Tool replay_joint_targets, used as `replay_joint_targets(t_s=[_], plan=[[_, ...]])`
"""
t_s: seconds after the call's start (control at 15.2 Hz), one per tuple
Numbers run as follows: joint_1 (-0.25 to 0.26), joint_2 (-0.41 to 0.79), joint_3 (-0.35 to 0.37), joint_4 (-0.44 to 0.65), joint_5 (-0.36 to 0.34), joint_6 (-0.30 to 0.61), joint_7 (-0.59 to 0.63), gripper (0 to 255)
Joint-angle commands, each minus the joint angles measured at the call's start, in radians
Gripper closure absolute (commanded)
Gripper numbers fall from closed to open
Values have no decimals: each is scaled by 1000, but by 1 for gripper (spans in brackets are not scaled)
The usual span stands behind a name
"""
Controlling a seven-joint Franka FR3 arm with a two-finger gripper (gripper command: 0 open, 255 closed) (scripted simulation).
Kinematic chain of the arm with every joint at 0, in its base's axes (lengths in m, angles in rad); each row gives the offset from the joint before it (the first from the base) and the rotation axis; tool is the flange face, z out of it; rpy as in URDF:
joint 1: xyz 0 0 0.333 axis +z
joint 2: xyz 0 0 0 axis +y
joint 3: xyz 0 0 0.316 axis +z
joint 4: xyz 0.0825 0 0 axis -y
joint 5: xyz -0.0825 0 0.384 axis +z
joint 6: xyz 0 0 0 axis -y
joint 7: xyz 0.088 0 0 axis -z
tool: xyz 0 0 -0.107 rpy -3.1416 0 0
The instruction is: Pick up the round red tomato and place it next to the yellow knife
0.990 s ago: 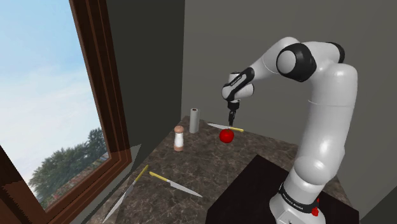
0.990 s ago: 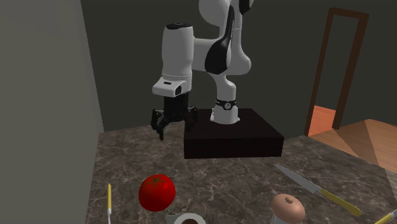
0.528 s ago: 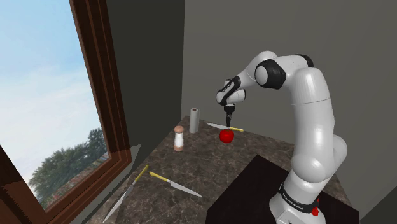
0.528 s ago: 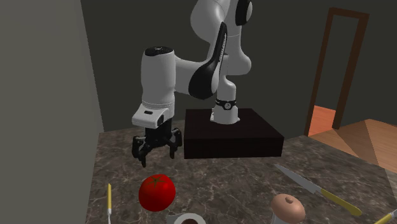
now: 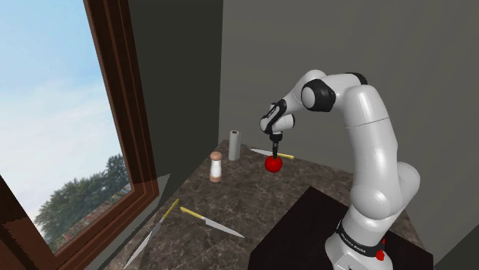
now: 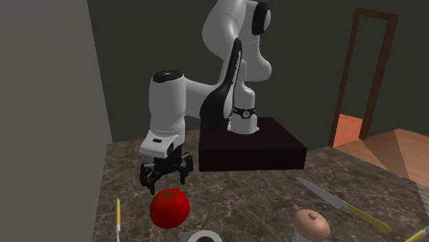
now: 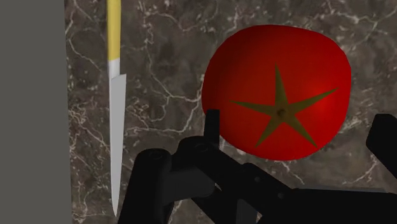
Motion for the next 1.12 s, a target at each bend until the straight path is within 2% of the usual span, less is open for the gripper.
replay_joint_targets(t_s=[0.0, 0.46, 0.53, 1.06], plan=[[-5, 15, 4, 1, 4, 15, -4, 0], [-5, 15, 4, 1, 4, 15, -4, 0], [-5, 15, 4, 1, 4, 15, -4, 255], [-5, 15, 4, 1, 4, 15, -4, 255]])
